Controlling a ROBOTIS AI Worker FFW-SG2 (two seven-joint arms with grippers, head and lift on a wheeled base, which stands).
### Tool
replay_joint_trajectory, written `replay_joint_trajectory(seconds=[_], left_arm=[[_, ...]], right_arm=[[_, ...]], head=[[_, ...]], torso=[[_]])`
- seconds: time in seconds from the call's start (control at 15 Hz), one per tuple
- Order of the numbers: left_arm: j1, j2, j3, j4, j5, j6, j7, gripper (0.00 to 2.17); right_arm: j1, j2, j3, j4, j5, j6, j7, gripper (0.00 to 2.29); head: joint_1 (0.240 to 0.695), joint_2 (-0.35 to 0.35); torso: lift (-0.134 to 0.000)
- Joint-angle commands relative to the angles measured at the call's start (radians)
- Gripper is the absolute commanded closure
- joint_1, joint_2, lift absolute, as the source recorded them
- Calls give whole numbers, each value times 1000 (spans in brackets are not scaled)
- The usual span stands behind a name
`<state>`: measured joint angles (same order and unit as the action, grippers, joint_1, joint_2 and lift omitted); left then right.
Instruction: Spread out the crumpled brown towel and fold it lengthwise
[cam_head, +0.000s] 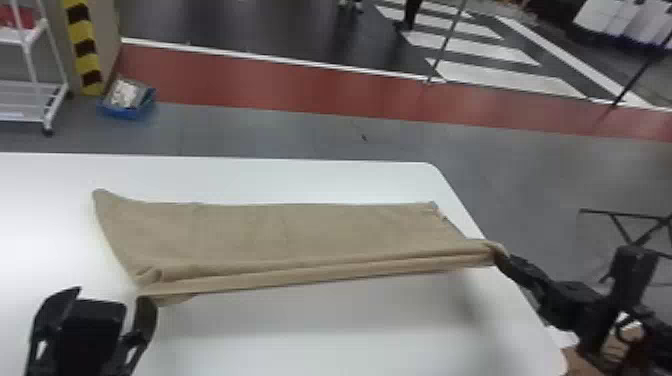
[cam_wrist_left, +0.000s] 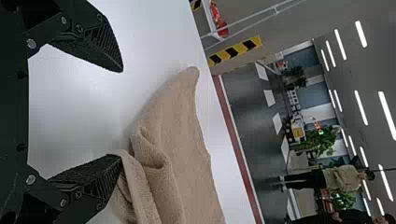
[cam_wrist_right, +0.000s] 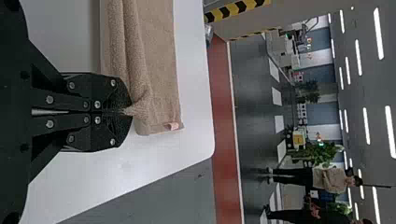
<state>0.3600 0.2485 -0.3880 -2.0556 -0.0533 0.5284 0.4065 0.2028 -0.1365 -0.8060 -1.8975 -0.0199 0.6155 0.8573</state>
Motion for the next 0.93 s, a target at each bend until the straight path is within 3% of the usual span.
replay_joint_trajectory(seconds=[0.0, 0.4, 0.6, 0.73, 0.87], left_arm=[[-6, 2, 27, -31, -3, 29, 0, 323], [40, 6, 92, -139, 0, 75, -12, 319], [142, 8, 101, -190, 18, -14, -54, 316], [191, 11, 96, -230, 20, -11, -123, 313], [229, 23, 89, -265, 73, -1, -169, 313]], right_arm=[[-2, 0, -12, -9, -14, 25, 0, 1450], [6, 14, -12, -37, -12, 37, 2, 1450], [10, 20, -5, -35, -8, 34, 0, 1450], [13, 24, -4, -37, -8, 34, 0, 1450], [24, 24, -9, -38, -11, 34, 0, 1450]], head=[[695, -350], [695, -350], [695, -350], [695, -350], [695, -350]], torso=[[-125], [-125], [-125], [-125], [-125]])
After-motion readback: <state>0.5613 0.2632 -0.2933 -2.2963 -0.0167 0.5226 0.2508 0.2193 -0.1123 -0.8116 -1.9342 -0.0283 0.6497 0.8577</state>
